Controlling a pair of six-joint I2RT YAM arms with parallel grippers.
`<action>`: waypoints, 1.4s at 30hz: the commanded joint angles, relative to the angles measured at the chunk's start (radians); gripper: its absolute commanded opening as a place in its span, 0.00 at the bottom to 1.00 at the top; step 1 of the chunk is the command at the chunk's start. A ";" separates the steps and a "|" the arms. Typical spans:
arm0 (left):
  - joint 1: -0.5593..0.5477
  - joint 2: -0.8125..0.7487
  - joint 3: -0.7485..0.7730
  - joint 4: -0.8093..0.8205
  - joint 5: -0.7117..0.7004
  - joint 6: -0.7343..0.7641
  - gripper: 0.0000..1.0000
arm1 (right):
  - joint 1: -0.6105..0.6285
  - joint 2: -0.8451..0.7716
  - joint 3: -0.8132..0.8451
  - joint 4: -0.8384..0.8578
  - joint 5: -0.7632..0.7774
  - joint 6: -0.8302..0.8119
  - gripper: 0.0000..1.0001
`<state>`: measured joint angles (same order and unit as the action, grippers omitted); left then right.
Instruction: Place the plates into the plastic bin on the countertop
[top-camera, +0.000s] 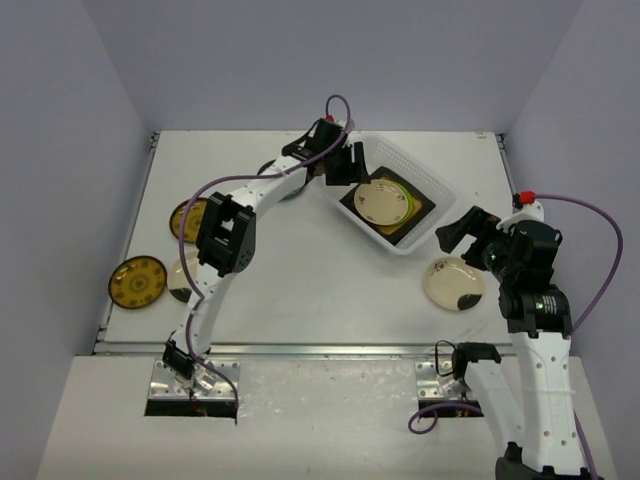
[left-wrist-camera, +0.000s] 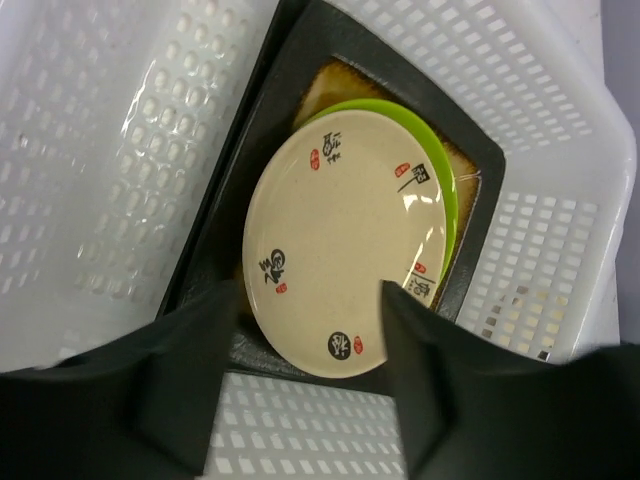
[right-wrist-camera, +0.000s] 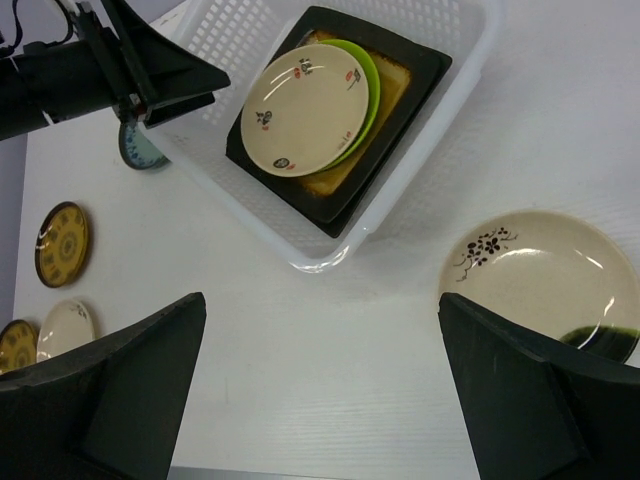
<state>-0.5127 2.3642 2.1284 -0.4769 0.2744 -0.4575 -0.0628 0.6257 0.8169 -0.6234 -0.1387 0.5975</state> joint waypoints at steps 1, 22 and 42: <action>-0.046 -0.158 0.015 0.040 0.026 0.042 0.70 | 0.000 0.044 -0.003 0.039 0.018 -0.020 0.99; -0.064 -1.364 -1.113 -0.088 -0.527 -0.082 1.00 | 0.368 0.446 -0.099 -0.065 0.537 -0.123 0.99; -0.066 -1.538 -1.307 -0.076 -0.454 0.101 1.00 | 0.679 0.718 -0.207 0.204 0.730 -0.321 0.67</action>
<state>-0.5812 0.8452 0.8165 -0.6271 -0.2057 -0.3923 0.6117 1.3936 0.6645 -0.5559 0.5985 0.3621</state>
